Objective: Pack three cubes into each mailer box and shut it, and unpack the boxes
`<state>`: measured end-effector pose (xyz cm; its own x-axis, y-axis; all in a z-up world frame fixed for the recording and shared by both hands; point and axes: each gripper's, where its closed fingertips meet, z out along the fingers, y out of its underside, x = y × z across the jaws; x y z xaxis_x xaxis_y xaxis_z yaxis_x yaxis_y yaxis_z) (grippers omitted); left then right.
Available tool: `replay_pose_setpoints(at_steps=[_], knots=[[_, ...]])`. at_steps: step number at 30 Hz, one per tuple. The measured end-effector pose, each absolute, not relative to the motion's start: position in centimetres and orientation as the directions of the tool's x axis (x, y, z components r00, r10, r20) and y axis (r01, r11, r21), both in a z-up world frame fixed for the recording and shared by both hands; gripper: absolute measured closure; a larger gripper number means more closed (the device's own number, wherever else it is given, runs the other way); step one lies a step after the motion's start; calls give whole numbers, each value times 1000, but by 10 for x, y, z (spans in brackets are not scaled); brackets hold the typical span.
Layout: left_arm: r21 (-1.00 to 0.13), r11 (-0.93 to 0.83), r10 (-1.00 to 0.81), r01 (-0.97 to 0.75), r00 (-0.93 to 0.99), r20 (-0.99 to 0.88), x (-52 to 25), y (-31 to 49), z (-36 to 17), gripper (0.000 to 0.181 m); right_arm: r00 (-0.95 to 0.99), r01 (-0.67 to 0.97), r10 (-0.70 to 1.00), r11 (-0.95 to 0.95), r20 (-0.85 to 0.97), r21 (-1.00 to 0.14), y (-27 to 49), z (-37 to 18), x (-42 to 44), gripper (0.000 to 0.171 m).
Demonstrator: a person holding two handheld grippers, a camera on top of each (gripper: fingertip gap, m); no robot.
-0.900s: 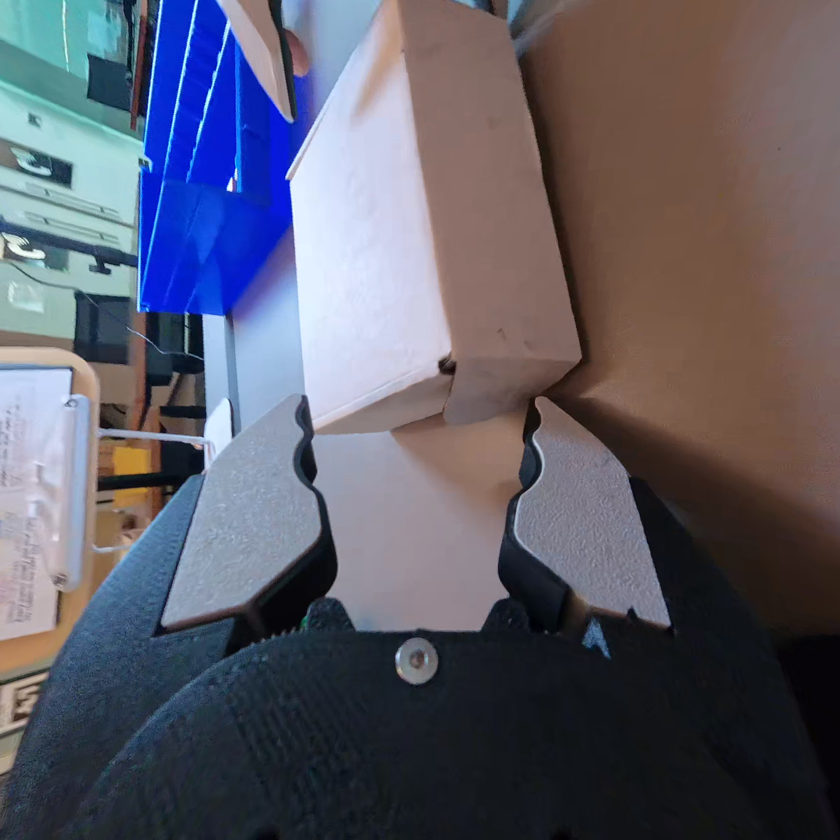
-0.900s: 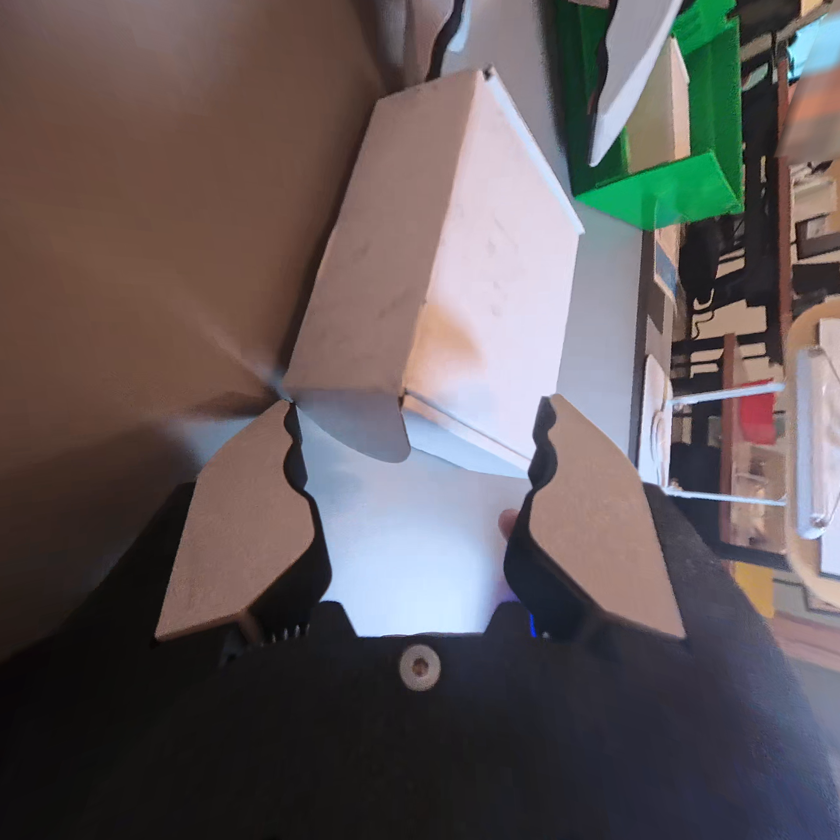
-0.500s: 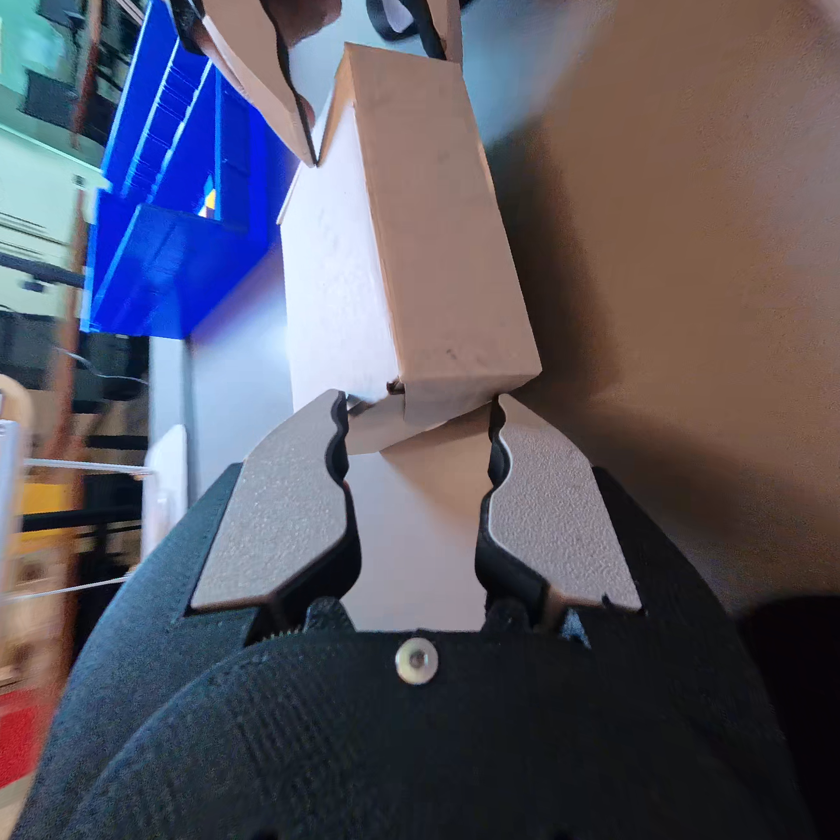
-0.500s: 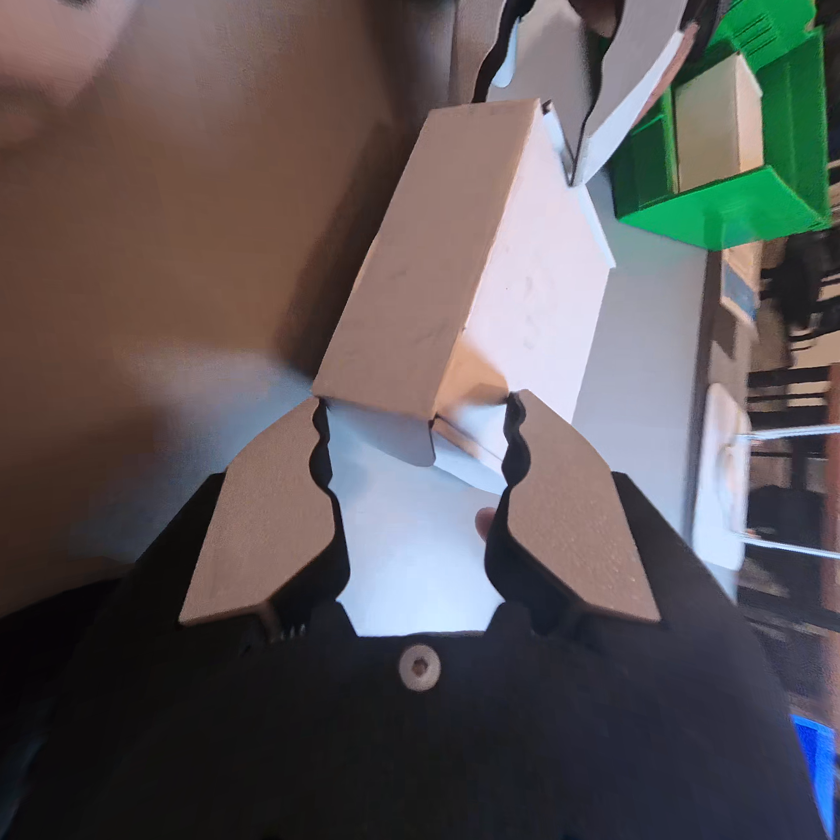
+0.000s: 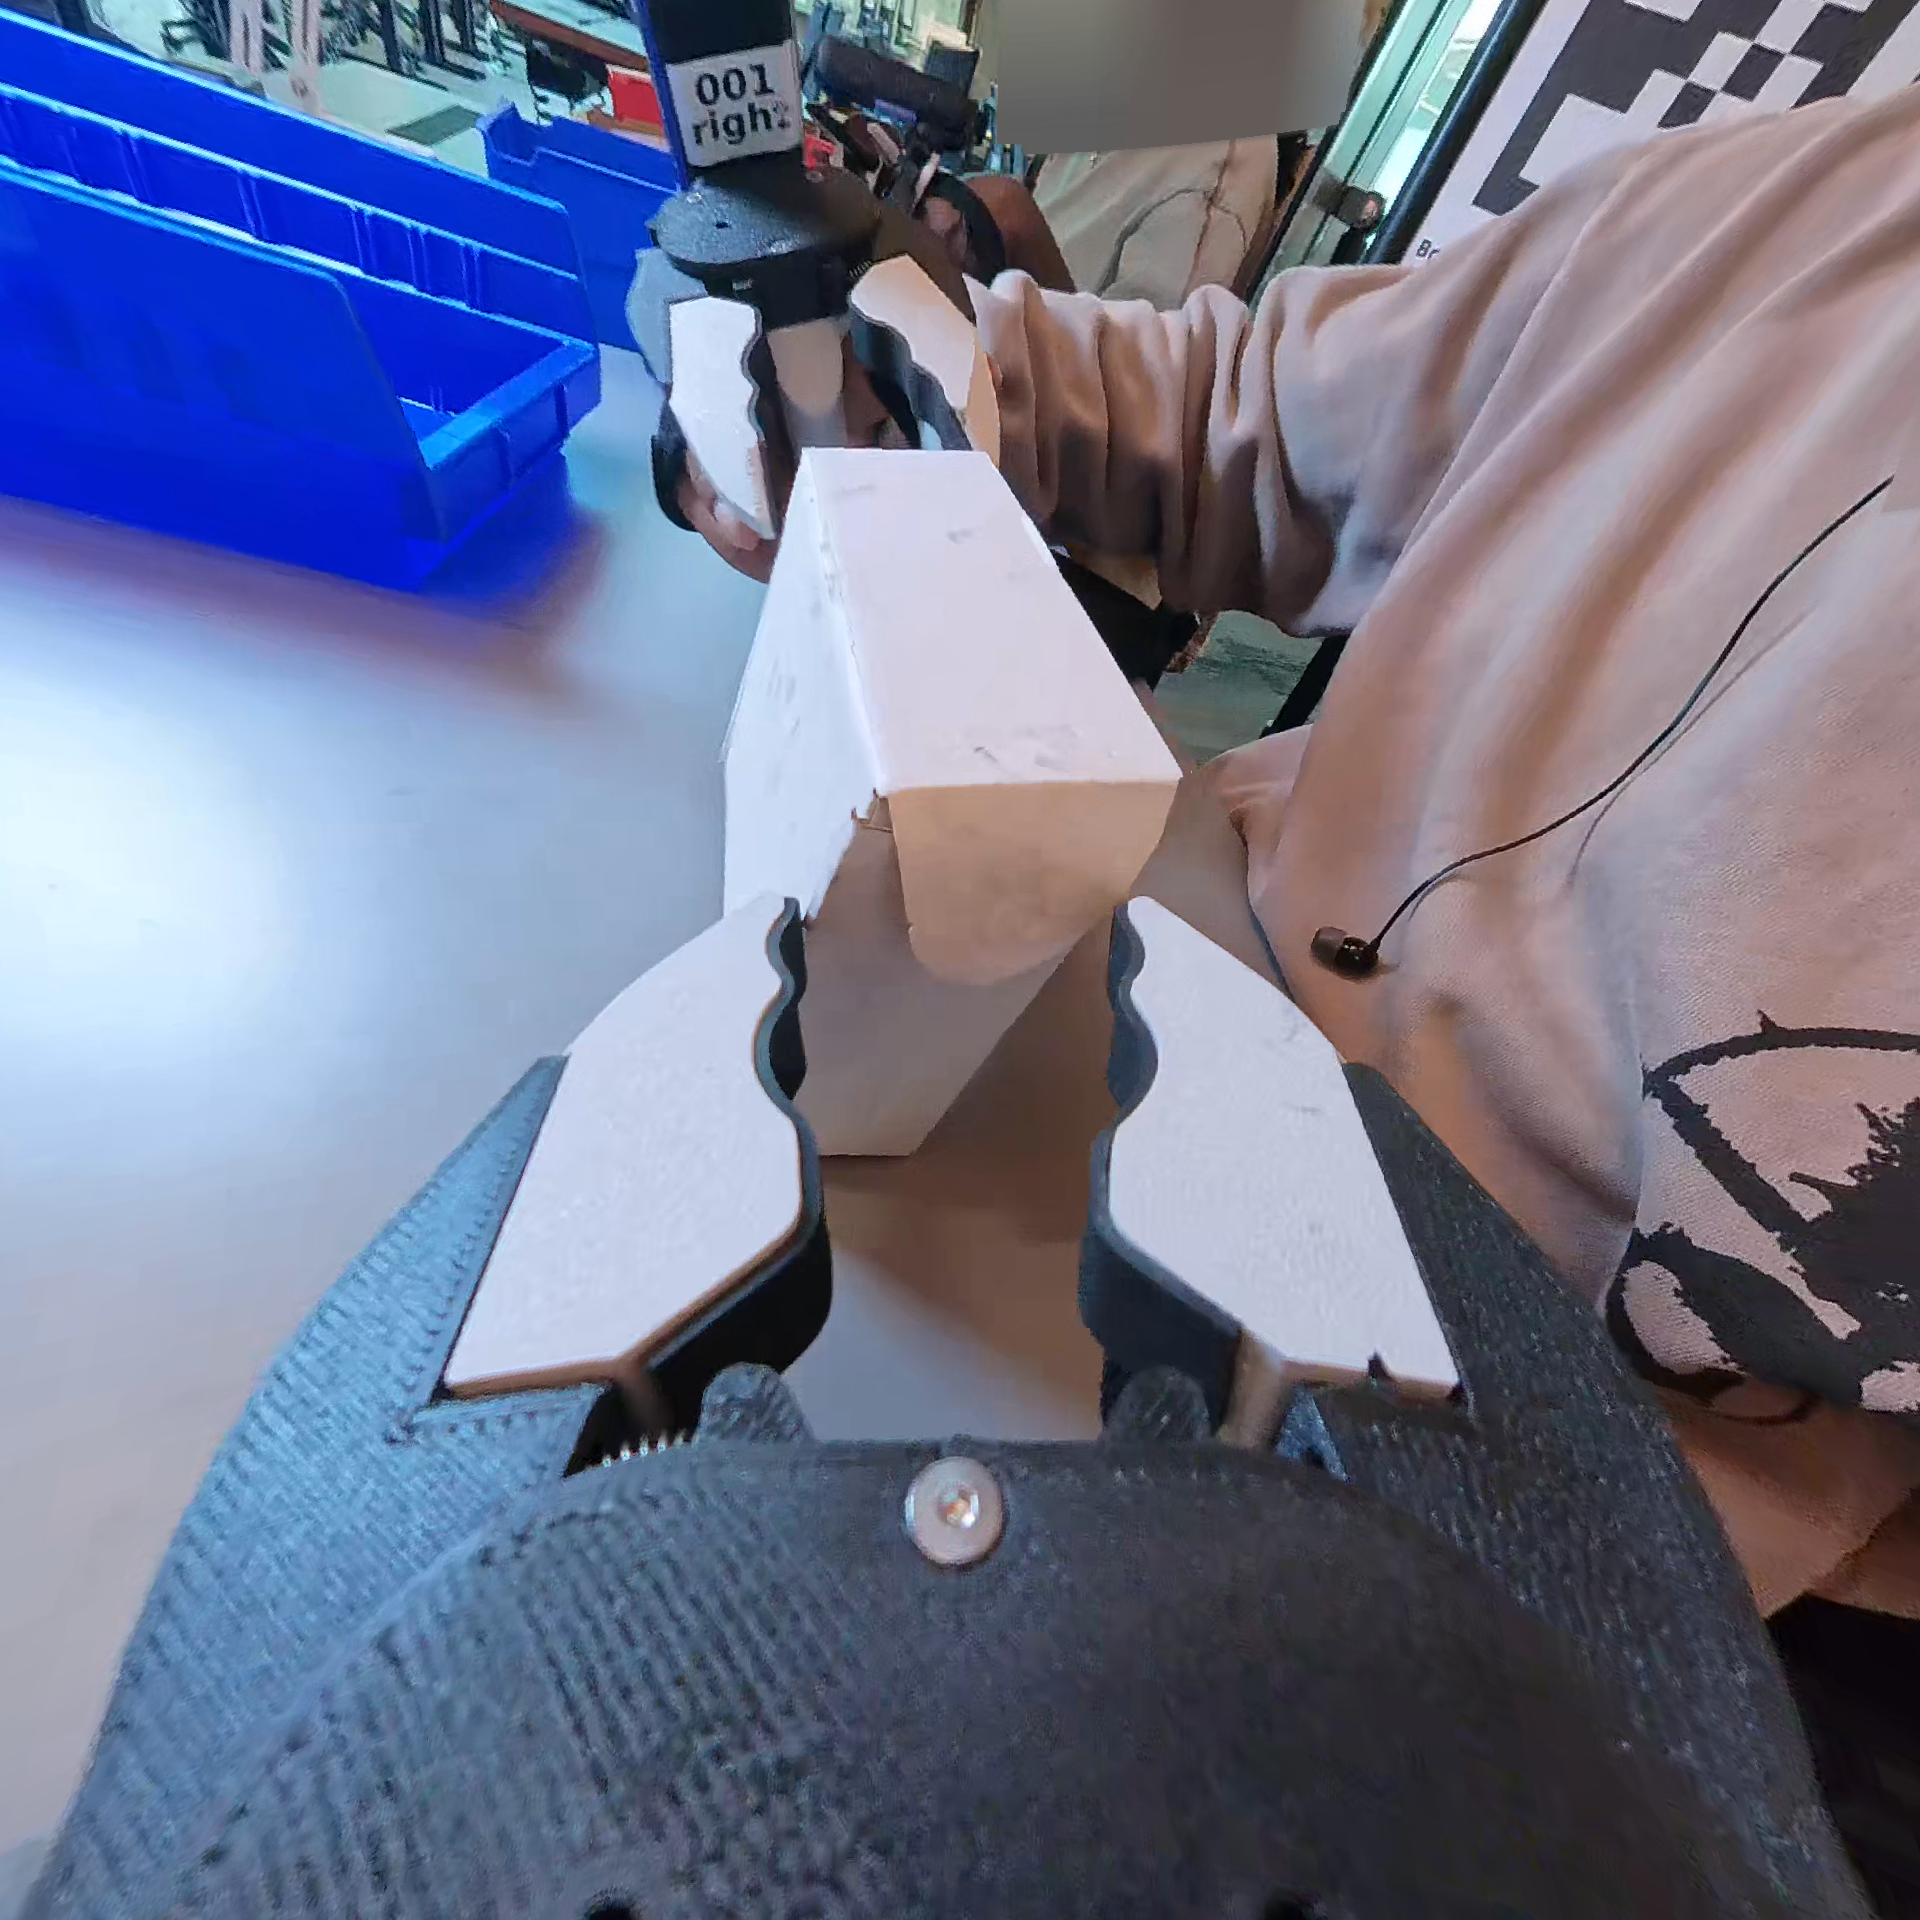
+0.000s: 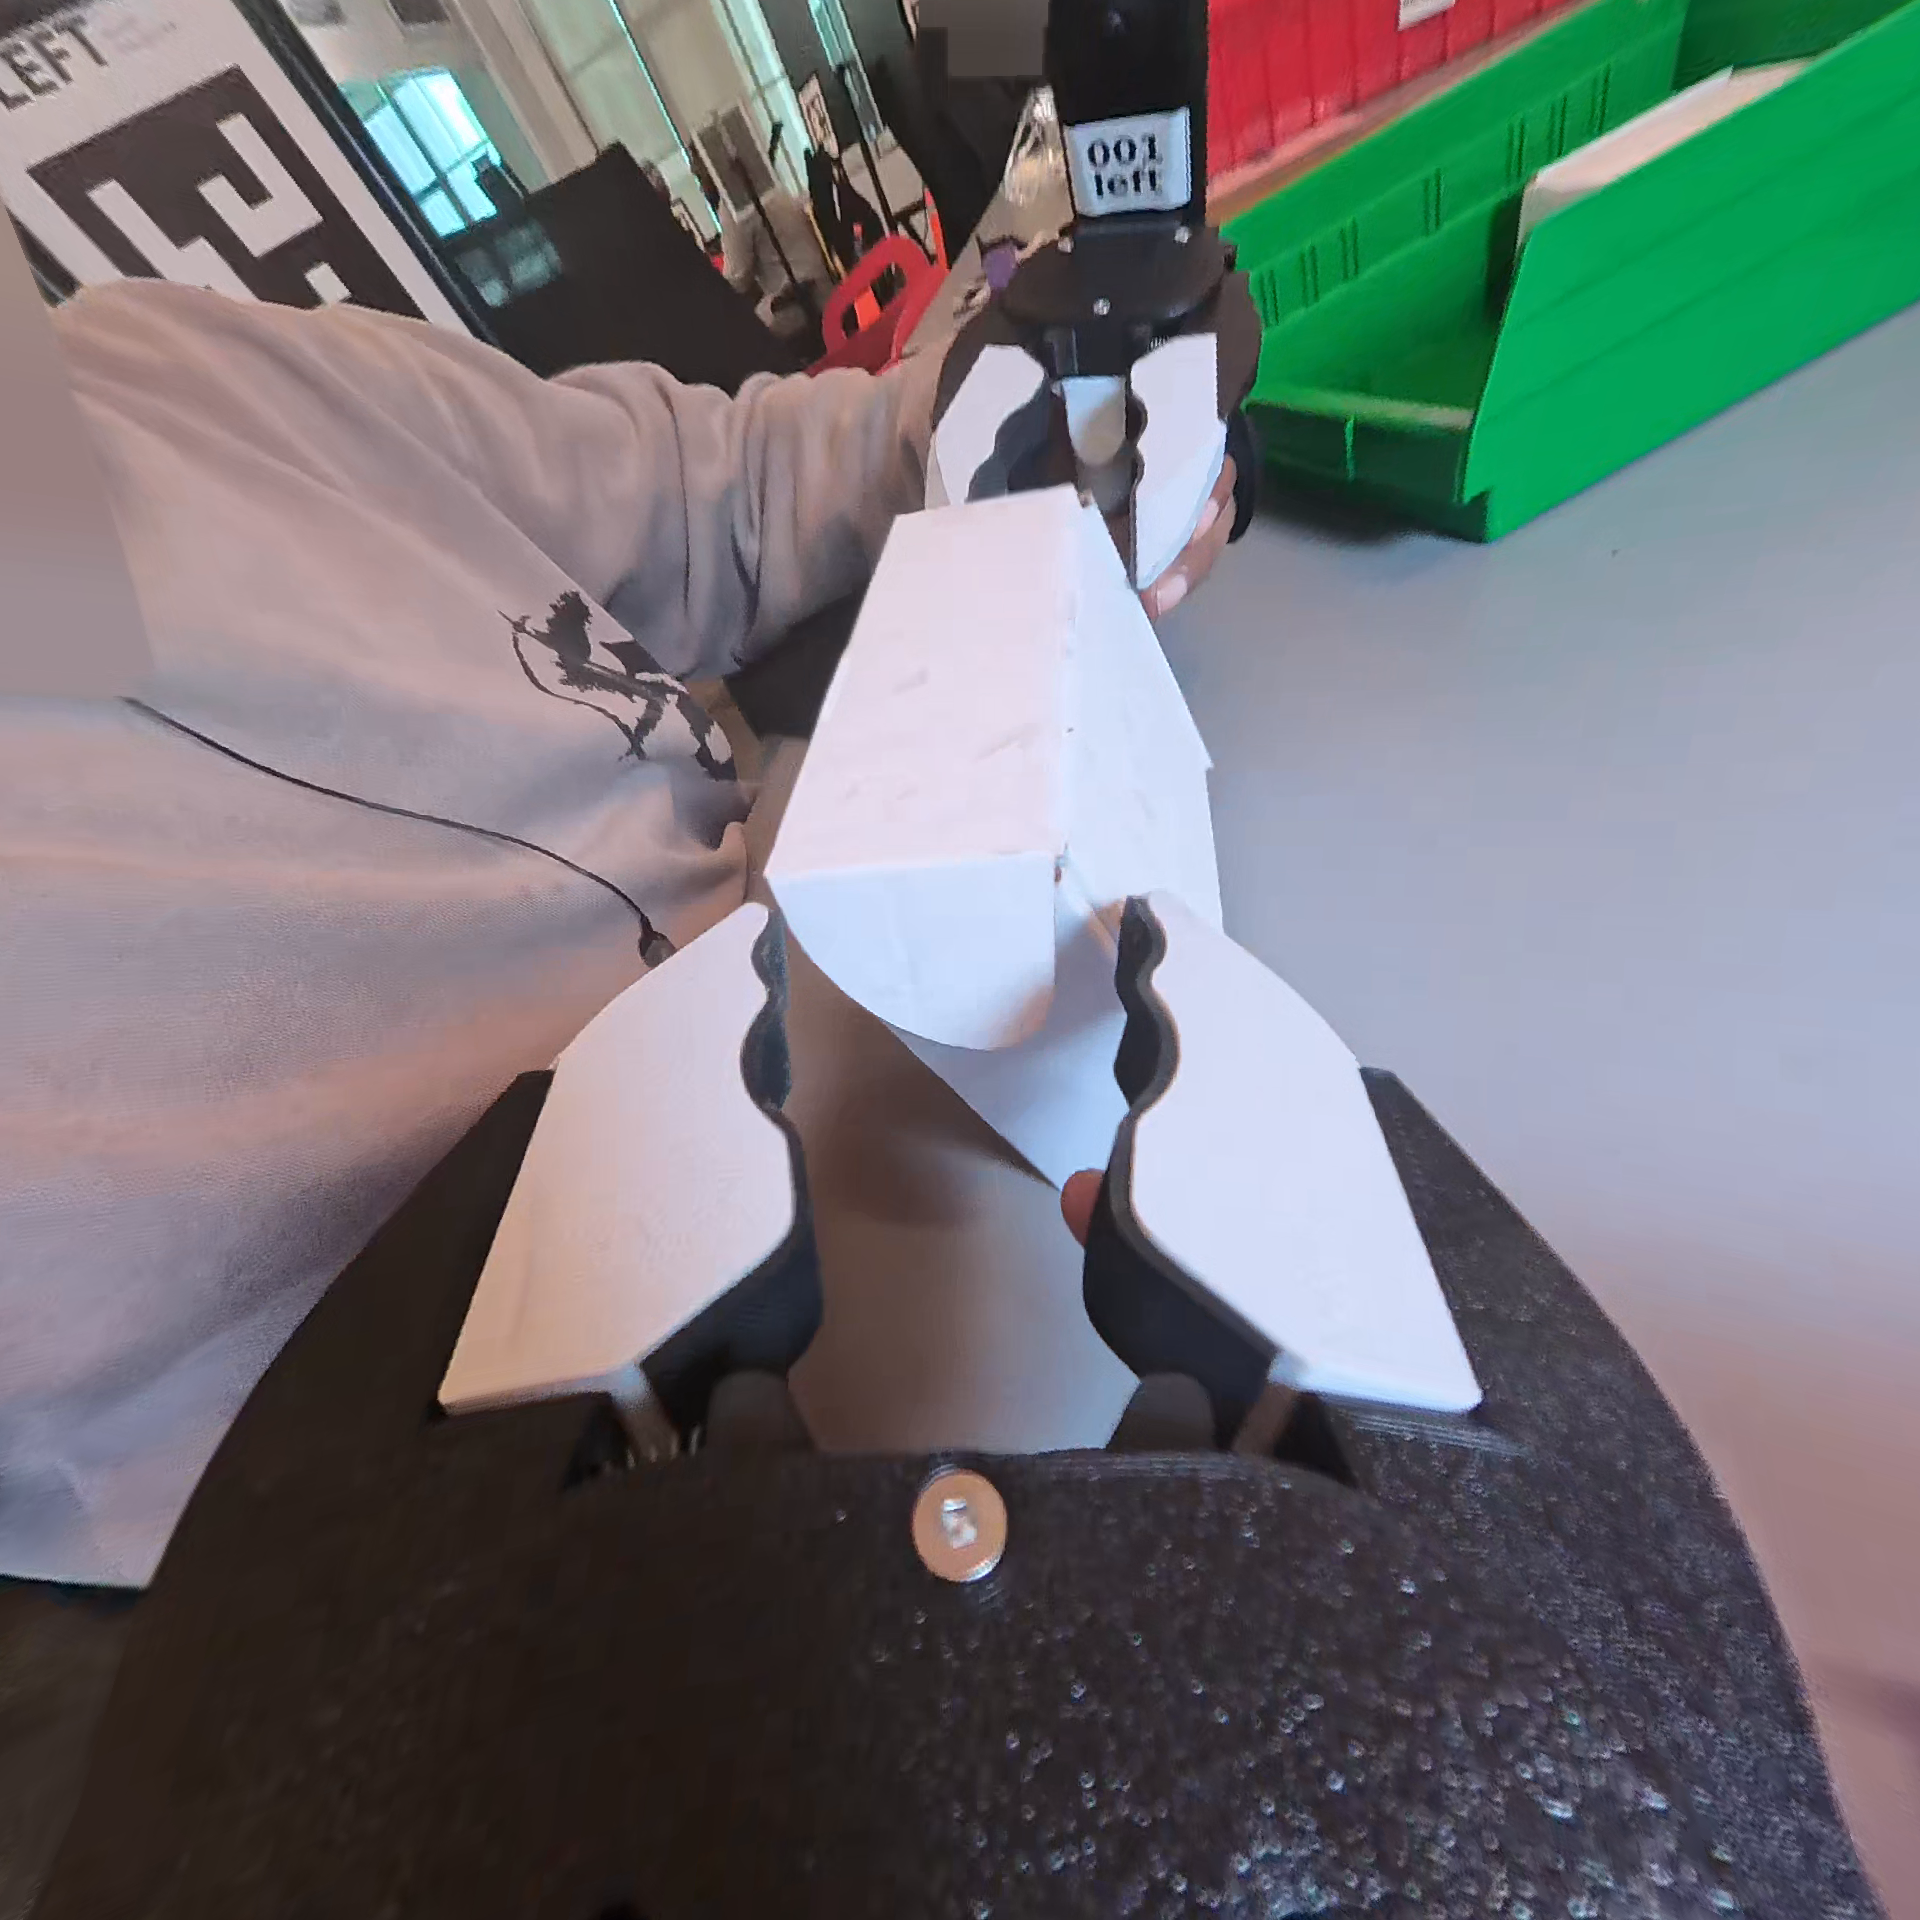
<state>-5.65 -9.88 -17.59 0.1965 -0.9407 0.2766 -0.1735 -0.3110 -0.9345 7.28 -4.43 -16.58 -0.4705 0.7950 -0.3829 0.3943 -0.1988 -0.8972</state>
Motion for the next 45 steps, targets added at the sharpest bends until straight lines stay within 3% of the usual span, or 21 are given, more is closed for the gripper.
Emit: replay_pose_setpoints(at_steps=[4,15,22,28,33,45], knots=[[-950,-282,-938,-133,248,243,-74,-91,-164,130,-467,331,814,-202,-346,-922,-32,-153,79,116],[-940,-229,-970,-254,136,200,-71,-71,-166,134,-587,474,727,-48,-356,-879,-17,-171,76,123],[-935,-247,-963,-256,-43,266,-52,-81,-165,135,-672,474,618,-65,-408,-878,-32,-171,75,125],[-943,-302,-937,-141,-137,321,-48,-84,-146,140,-710,433,549,-153,-441,-888,-34,-152,73,125],[-936,-347,-924,-60,-146,353,-54,-78,-135,142,-706,407,539,-222,-459,-886,-31,-144,70,126],[-940,-317,-932,-125,-142,333,-52,-83,-143,142,-720,416,562,-120,-407,-901,-38,-144,70,128]])
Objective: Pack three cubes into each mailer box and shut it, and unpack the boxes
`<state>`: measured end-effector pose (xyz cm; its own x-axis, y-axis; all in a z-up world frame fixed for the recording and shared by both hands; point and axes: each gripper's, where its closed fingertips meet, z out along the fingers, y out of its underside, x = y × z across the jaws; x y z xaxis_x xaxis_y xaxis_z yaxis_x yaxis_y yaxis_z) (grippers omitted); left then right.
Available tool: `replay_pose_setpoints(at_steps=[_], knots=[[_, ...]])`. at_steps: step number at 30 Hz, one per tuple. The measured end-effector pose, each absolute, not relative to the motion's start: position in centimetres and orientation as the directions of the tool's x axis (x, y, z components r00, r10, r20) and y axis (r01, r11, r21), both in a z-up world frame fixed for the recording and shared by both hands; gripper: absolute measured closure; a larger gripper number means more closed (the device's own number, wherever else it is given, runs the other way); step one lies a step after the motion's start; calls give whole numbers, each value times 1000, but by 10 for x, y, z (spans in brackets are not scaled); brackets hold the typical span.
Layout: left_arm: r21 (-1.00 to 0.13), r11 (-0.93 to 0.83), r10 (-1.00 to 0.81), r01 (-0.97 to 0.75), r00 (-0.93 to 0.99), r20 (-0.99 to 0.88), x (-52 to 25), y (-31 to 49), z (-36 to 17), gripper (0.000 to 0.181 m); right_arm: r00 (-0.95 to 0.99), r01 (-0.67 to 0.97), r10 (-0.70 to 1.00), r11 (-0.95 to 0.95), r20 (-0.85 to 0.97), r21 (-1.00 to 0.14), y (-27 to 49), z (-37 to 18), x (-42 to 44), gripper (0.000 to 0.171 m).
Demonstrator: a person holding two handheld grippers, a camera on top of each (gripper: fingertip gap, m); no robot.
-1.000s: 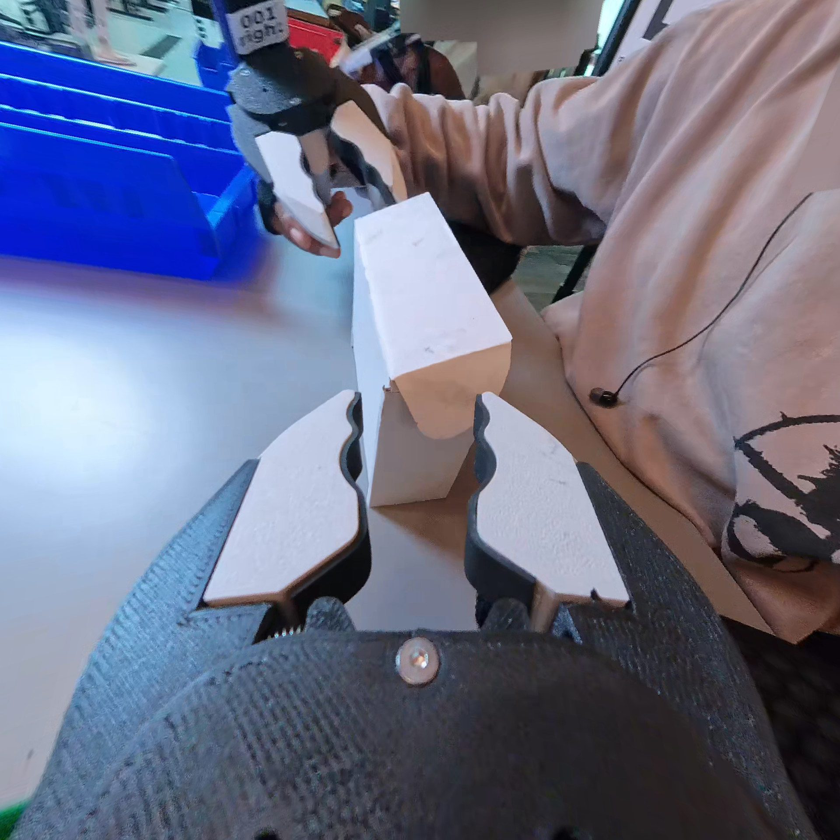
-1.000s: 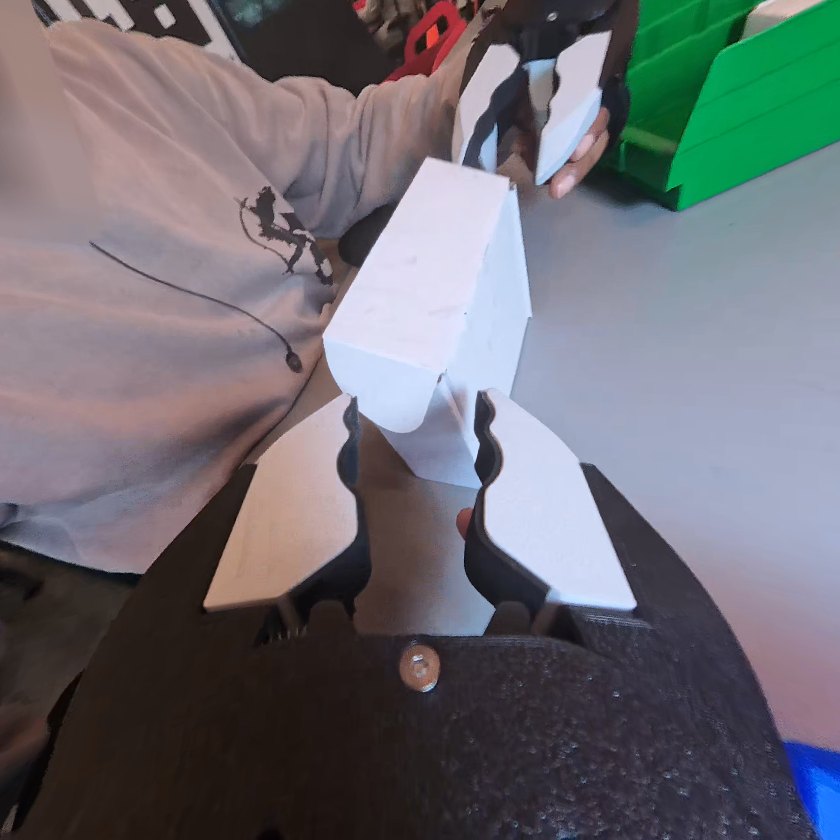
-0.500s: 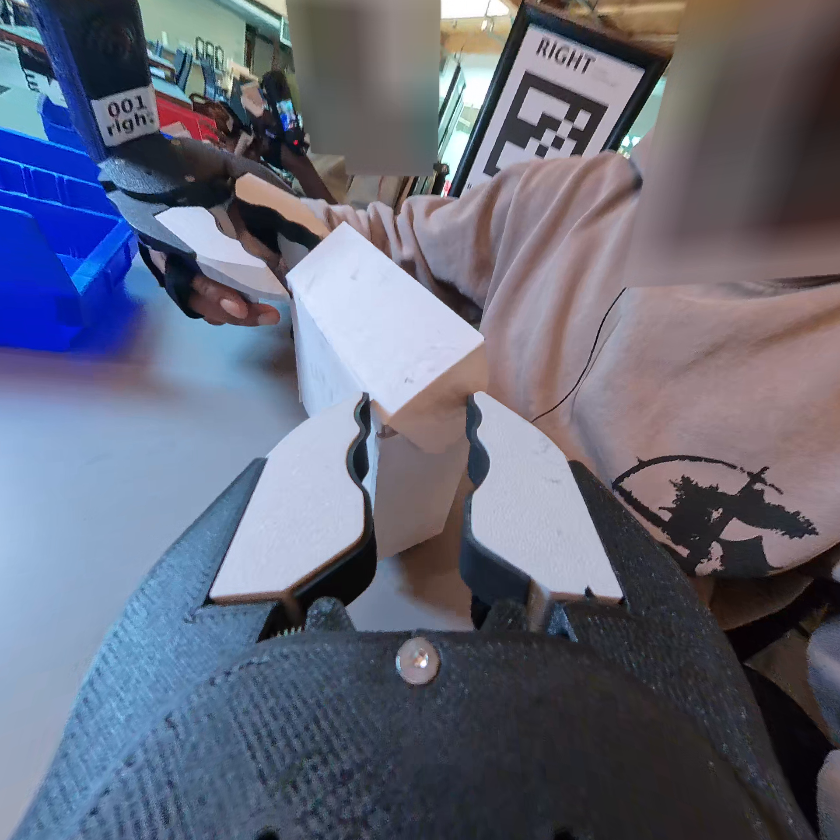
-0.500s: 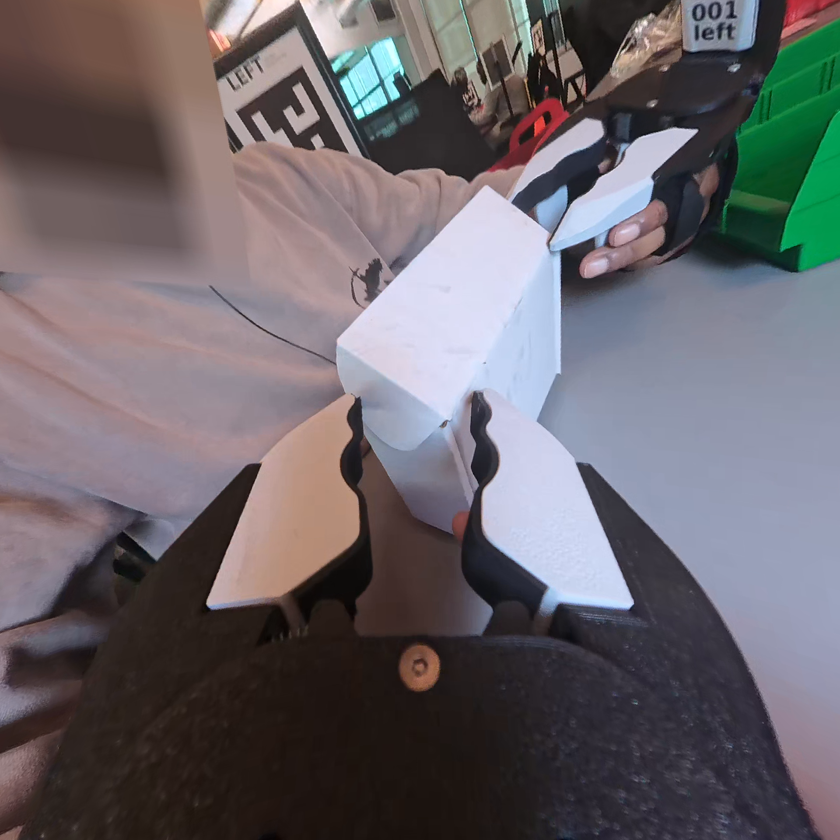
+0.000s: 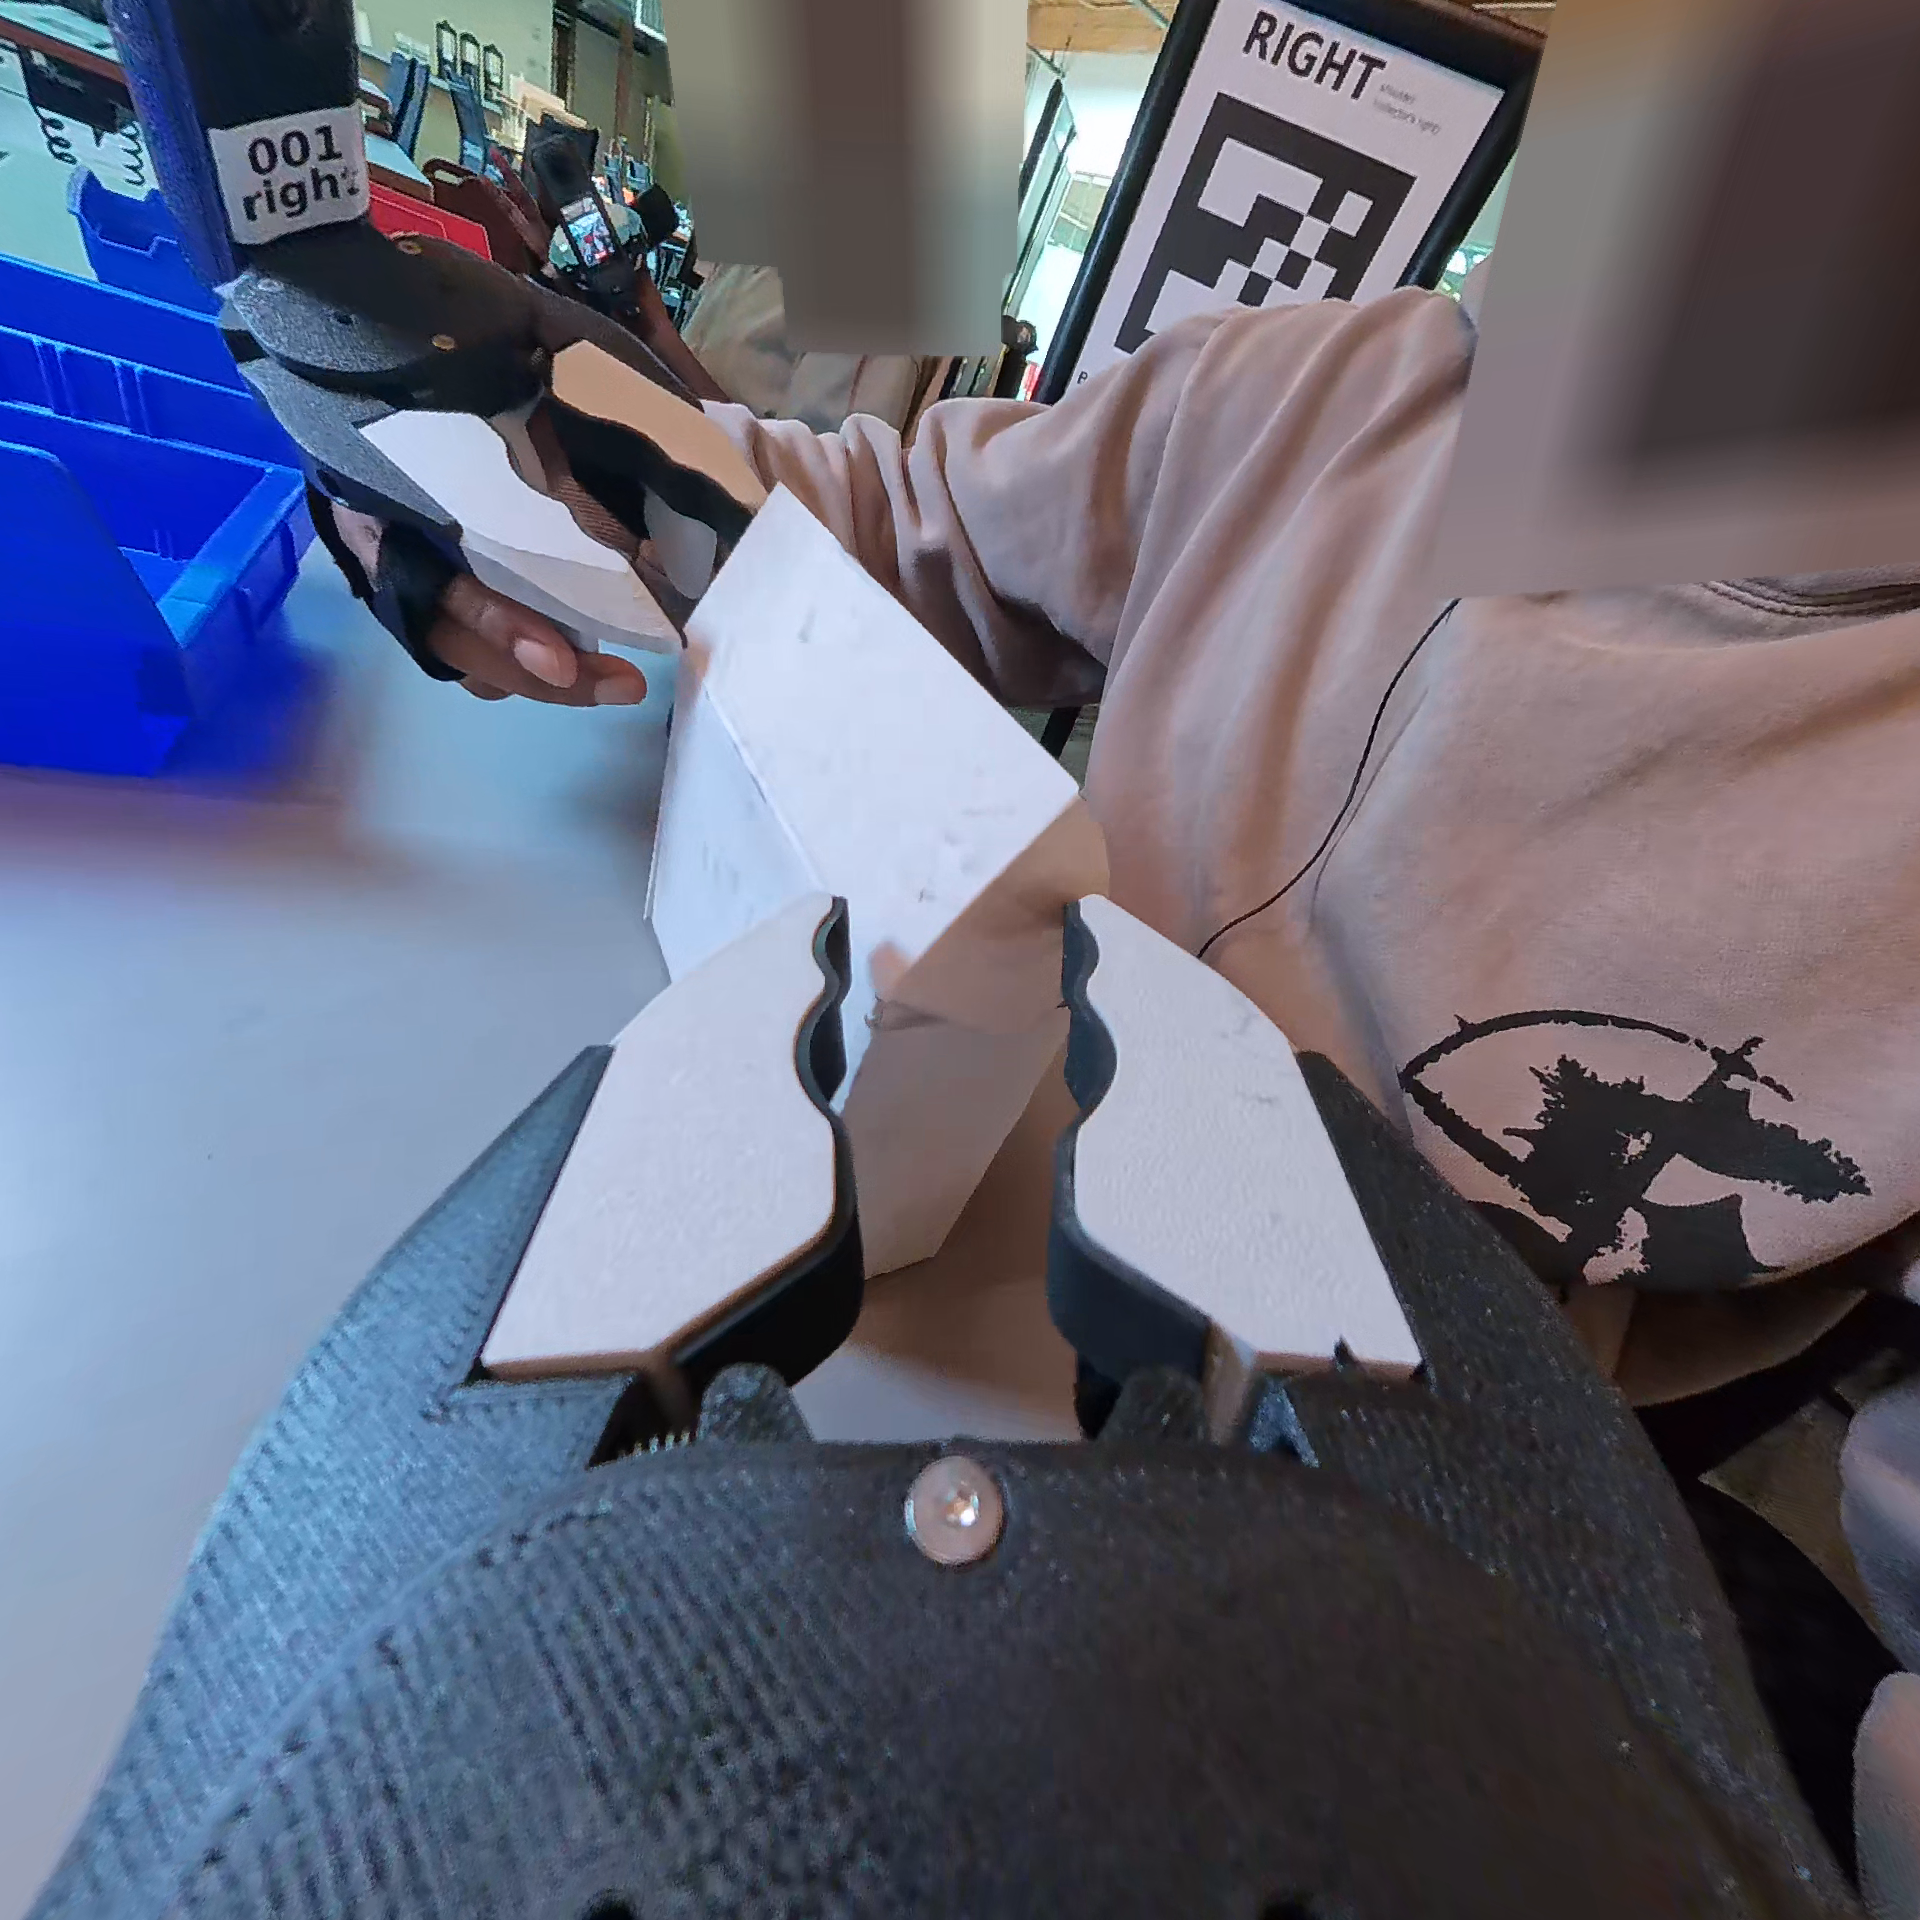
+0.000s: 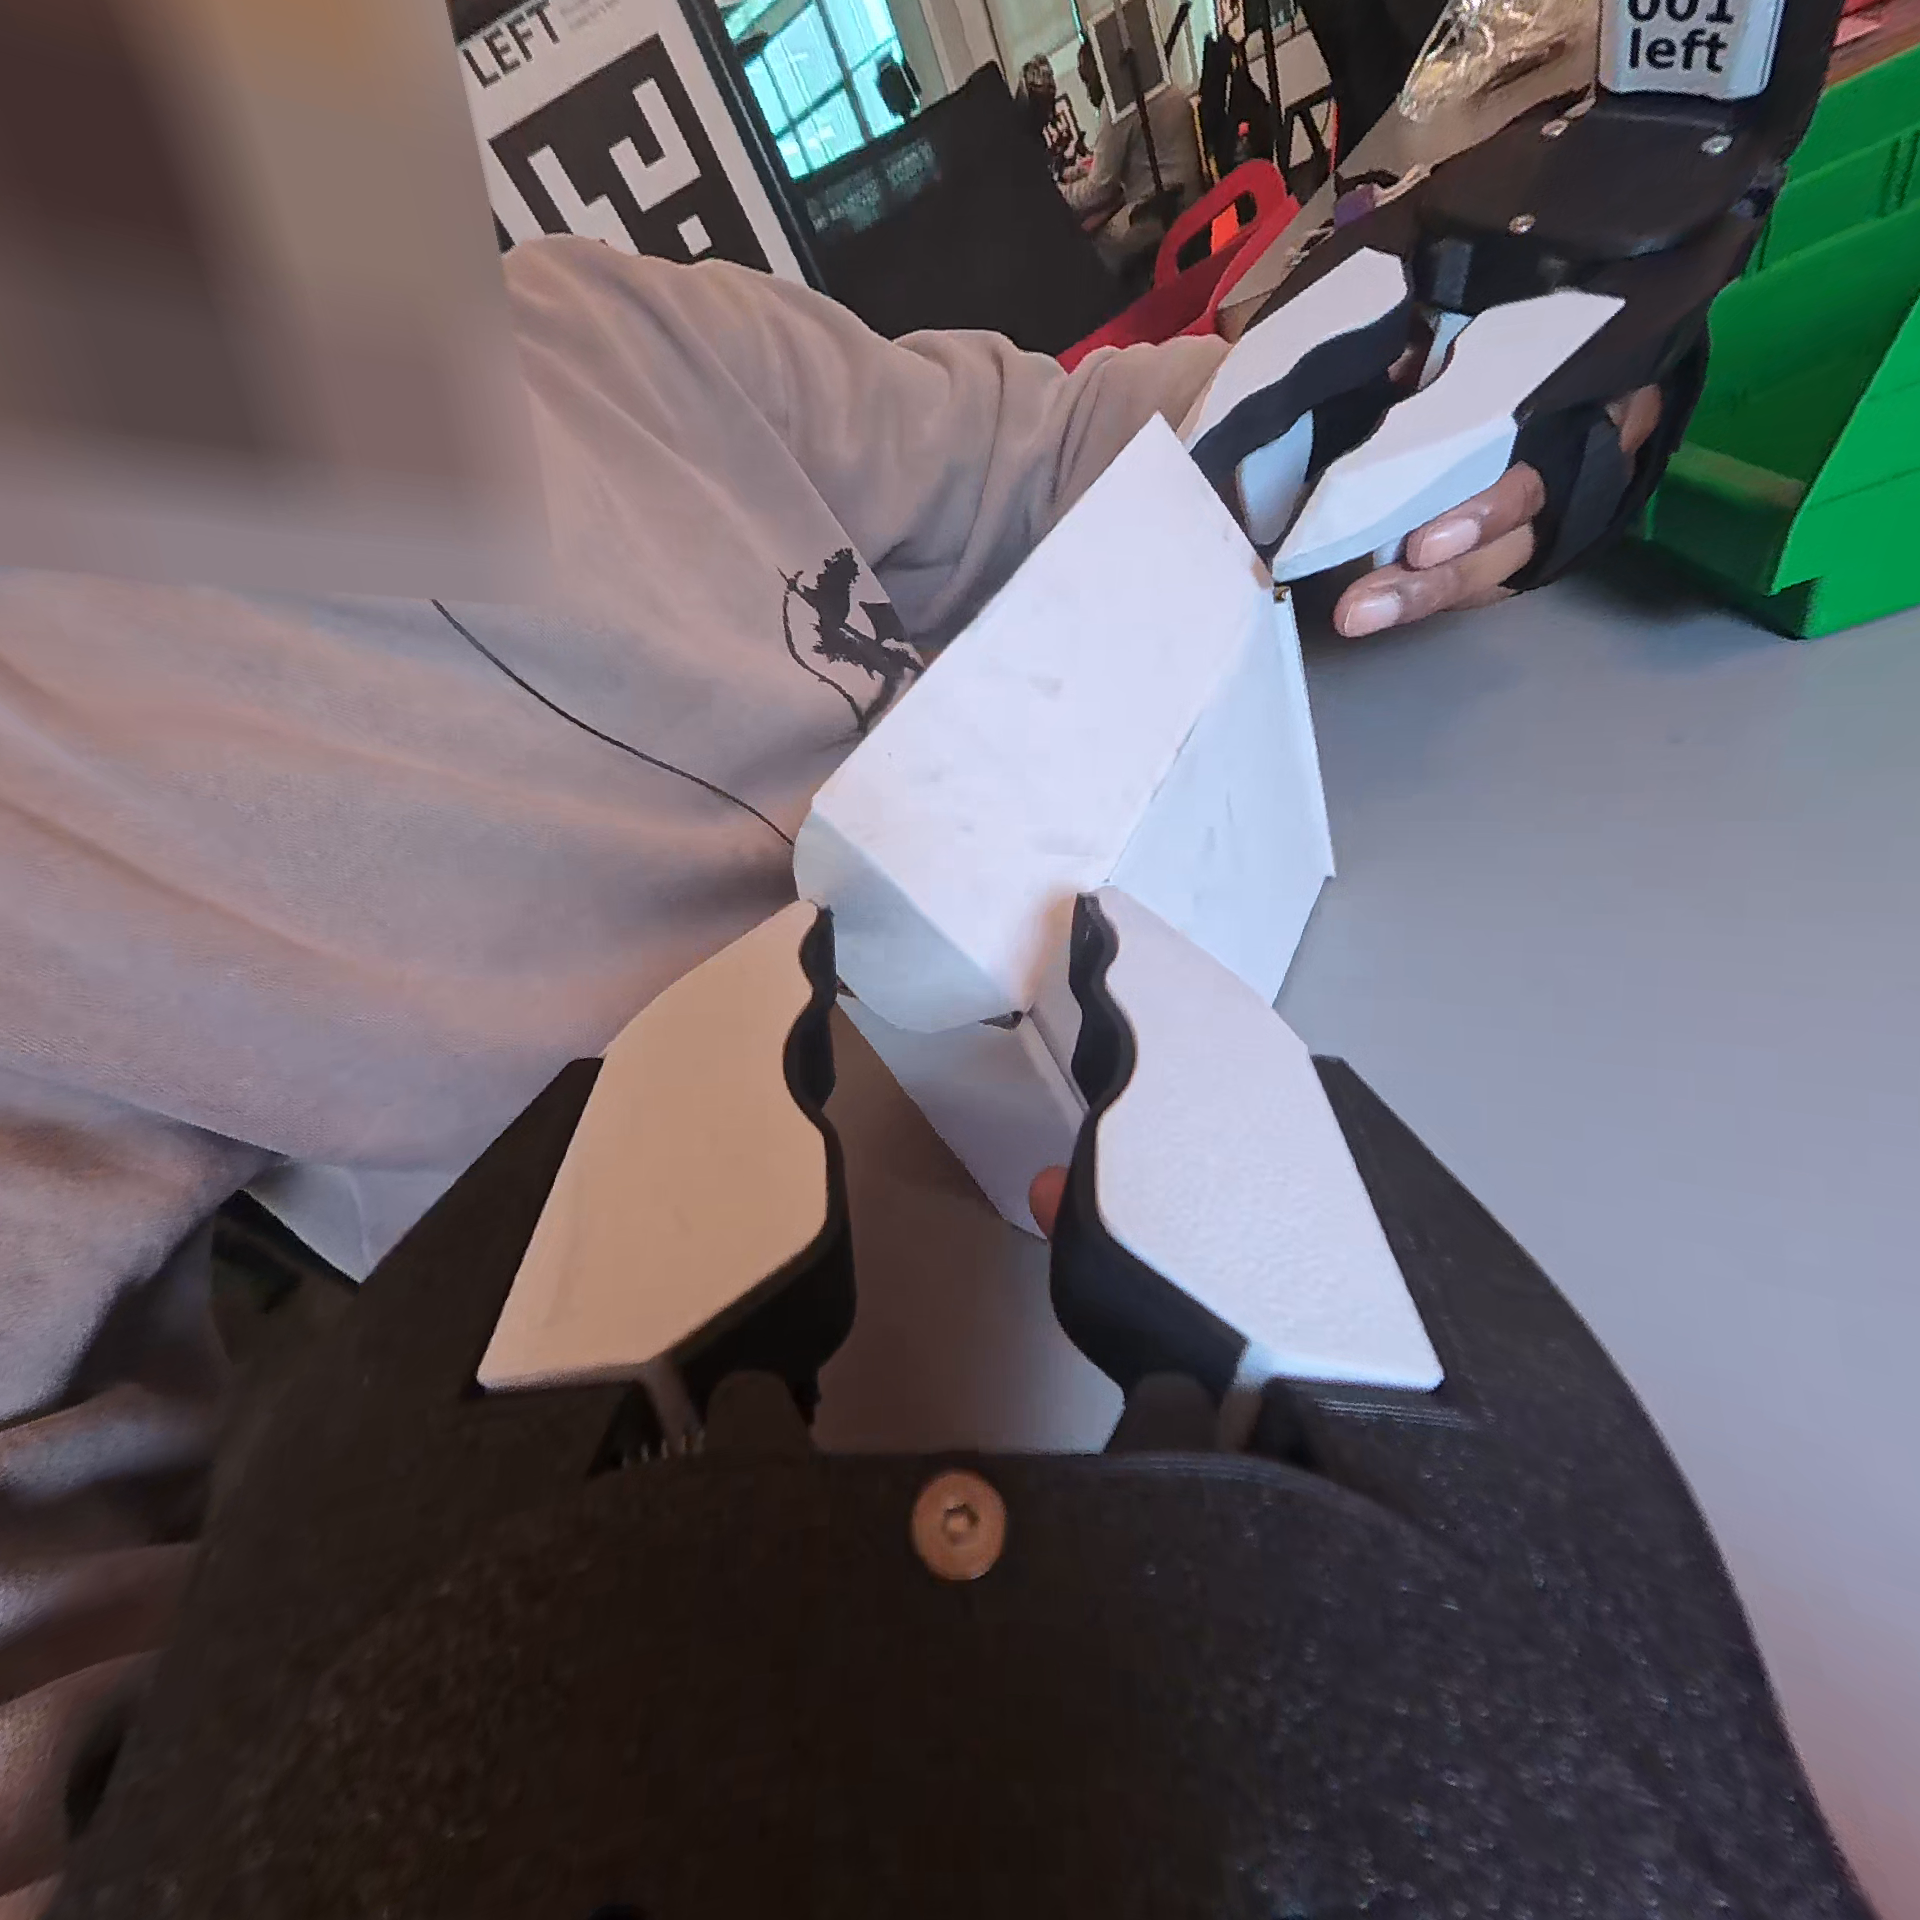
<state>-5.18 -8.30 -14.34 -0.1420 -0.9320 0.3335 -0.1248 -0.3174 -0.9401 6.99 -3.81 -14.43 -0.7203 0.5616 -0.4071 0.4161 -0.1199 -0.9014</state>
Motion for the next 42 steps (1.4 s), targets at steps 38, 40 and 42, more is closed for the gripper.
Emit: replay_pose_setpoints(at_steps=[38,40,42], knots=[[-957,-274,-950,-96,-131,285,-51,-96,-140,157,-685,427,519,-283,-512,-859,-41,-143,67,141],[-962,-228,-964,-150,-104,245,-50,-98,-143,156,-679,428,572,-200,-460,-881,-44,-146,69,140],[-960,-161,-981,-230,-66,181,-49,-102,-147,156,-670,430,637,-85,-381,-899,-48,-150,70,138]])
